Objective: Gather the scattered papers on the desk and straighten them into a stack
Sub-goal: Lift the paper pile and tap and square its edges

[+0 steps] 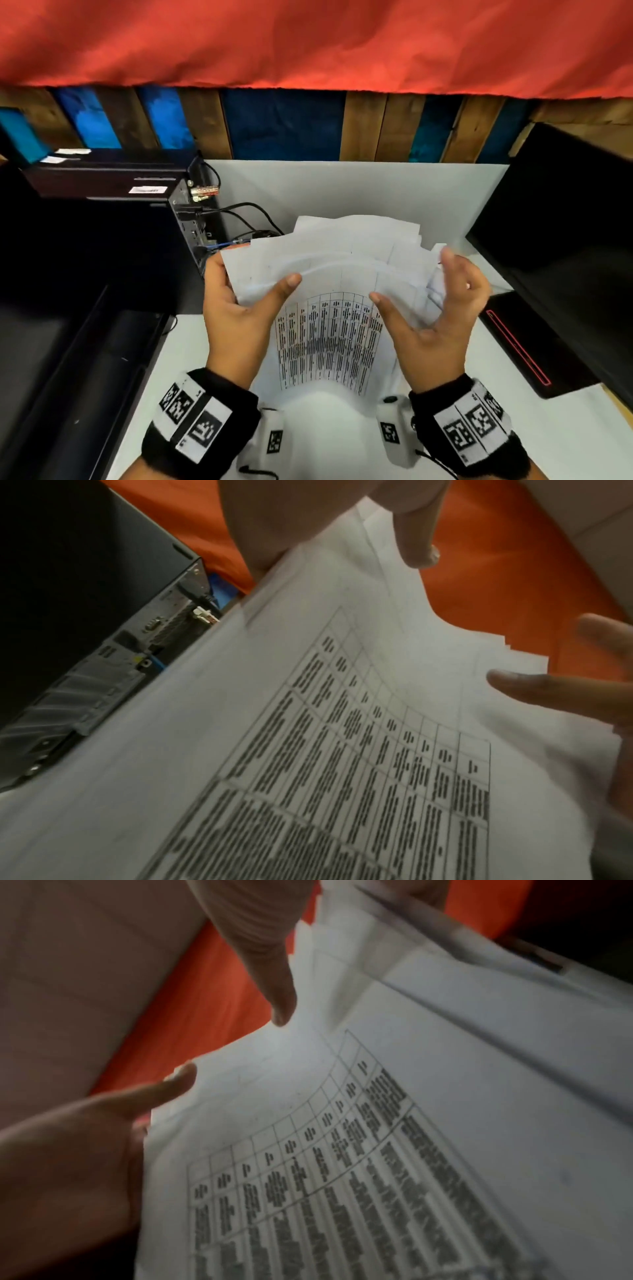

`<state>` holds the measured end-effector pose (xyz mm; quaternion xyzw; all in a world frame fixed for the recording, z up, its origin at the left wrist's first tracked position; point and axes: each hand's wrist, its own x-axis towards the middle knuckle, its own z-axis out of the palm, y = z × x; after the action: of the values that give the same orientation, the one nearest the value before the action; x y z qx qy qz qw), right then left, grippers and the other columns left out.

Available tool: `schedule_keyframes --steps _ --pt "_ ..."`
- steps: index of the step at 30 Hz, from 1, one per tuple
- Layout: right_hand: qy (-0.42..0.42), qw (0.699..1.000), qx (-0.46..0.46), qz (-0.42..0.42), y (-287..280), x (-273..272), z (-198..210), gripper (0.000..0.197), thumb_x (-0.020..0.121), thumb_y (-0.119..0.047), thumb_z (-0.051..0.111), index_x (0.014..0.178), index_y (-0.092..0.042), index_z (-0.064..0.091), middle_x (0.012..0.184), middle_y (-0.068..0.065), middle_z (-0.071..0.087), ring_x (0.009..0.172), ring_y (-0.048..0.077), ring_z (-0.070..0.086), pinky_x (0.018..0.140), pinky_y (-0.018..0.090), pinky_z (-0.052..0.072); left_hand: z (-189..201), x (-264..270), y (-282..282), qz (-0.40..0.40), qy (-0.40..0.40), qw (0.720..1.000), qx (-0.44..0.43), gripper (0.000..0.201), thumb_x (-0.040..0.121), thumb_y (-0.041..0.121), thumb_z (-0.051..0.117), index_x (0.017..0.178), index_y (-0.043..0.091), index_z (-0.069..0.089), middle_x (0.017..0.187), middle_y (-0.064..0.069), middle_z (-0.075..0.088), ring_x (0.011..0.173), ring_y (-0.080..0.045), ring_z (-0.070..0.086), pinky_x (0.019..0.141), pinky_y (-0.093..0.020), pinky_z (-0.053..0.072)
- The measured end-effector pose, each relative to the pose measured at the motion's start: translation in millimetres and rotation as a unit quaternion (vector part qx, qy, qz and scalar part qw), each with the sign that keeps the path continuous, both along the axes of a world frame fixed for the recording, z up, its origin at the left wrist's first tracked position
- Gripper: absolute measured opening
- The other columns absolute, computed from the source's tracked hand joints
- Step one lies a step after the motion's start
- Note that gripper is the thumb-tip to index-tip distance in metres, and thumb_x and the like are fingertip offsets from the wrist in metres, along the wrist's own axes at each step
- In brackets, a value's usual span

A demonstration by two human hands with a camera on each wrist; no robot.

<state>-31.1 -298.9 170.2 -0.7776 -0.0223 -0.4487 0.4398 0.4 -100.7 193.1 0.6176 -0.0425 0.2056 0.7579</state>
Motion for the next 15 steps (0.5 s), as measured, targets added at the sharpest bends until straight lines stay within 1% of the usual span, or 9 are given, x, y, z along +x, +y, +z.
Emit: schedule_keyframes --steps 1,3,5,7,8,10,12,13,15 --pt "0.003 0.999 -0.034 -0.009 0.2 -0.5 -0.4 0.076 0.066 -0.021 0.087 0.13 -0.033 0.048 0.131 -0.002 0.028 0.126 0.009 0.037 0.1 0.036 0.046 2.5 -0.7 -1.2 0.012 -0.006 1.0 0.001 0.053 0.063 0.015 0.081 0.107 0.018 0.052 0.102 0.0 0.069 0.093 -0.012 0.069 0.075 -0.024 0.057" --pt "0.047 0.998 -0.037 -0.006 1.2 -1.4 -0.4 0.051 0.074 -0.031 0.079 0.122 -0.027 0.061 0.131 -0.007 0.026 0.125 0.006 0.038 0.089 0.042 0.054 6.4 -0.8 -3.5 0.043 -0.013 0.999 0.01 0.048 0.064 0.025 0.085 0.101 0.02 0.055 0.095 0.003 0.069 0.086 -0.01 0.069 0.071 -0.023 0.056" --pt "0.083 0.996 -0.027 -0.013 0.7 -1.9 -2.7 0.038 0.076 -0.037 0.075 0.109 -0.02 0.066 0.13 -0.001 0.032 0.115 0.008 0.047 0.084 0.039 0.057 7.4 1.3 -5.1 0.075 -0.006 0.997 0.021 0.042 0.064 0.037 0.085 0.093 0.027 0.056 0.092 0.006 0.068 0.082 -0.009 0.068 0.07 -0.024 0.055" --pt "0.086 0.994 -0.045 -0.051 0.2 -3.0 -3.2 0.035 0.074 -0.036 0.077 0.093 -0.011 0.062 0.122 0.01 0.039 0.102 0.005 0.047 0.079 0.033 0.056 6.2 3.3 -5.7 0.095 0.0 0.995 0.029 0.039 0.067 0.037 0.082 0.093 0.03 0.055 0.094 0.006 0.068 0.085 -0.01 0.068 0.074 -0.027 0.056" --pt "0.078 0.994 -0.049 -0.062 0.5 -3.8 -2.6 0.035 0.073 -0.035 0.077 0.088 -0.009 0.06 0.118 0.011 0.04 0.099 0.001 0.045 0.076 0.028 0.055 5.6 3.3 -5.9 0.101 -0.001 0.994 0.033 0.039 0.07 0.035 0.082 0.097 0.028 0.054 0.097 0.004 0.068 0.087 -0.012 0.068 0.076 -0.03 0.056" --pt "0.061 0.995 -0.05 -0.064 2.6 -6.6 -0.7 0.038 0.073 -0.038 0.077 0.095 -0.011 0.059 0.117 0.008 0.039 0.102 -0.01 0.041 0.077 0.01 0.048 6.3 1.4 -6.6 0.109 -0.013 0.993 0.038 0.045 0.073 0.034 0.079 0.105 0.02 0.051 0.099 0.002 0.066 0.088 -0.012 0.067 0.076 -0.03 0.057" --pt "0.048 0.994 -0.071 -0.06 5.3 -9.7 -0.8 0.044 0.074 -0.04 0.072 0.11 -0.017 0.061 0.119 0.006 0.038 0.116 -0.018 0.033 0.081 -0.004 0.037 8.4 -0.1 -8.6 0.11 -0.025 0.993 0.042 0.055 0.07 0.033 0.082 0.11 0.016 0.047 0.098 0.003 0.063 0.085 -0.008 0.066 0.071 -0.021 0.055" --pt "0.046 0.994 -0.079 -0.054 5.9 -10.5 -1.3 0.045 0.075 -0.039 0.07 0.113 -0.017 0.063 0.12 0.007 0.039 0.12 -0.02 0.029 0.084 -0.006 0.034 8.4 0.3 -9.8 0.113 -0.025 0.992 0.049 0.058 0.069 0.031 0.084 0.11 0.016 0.046 0.097 0.004 0.063 0.085 -0.006 0.066 0.07 -0.017 0.053" --pt "0.055 0.995 -0.067 -0.038 5.8 -10.9 -2.6 0.044 0.075 -0.041 0.067 0.108 -0.011 0.066 0.118 0.015 0.046 0.121 -0.021 0.026 0.088 -0.006 0.03 8.0 2.0 -11.9 0.128 -0.018 0.989 0.074 0.057 0.066 0.029 0.085 0.108 0.018 0.047 0.096 0.006 0.063 0.085 -0.004 0.065 0.069 -0.012 0.052"
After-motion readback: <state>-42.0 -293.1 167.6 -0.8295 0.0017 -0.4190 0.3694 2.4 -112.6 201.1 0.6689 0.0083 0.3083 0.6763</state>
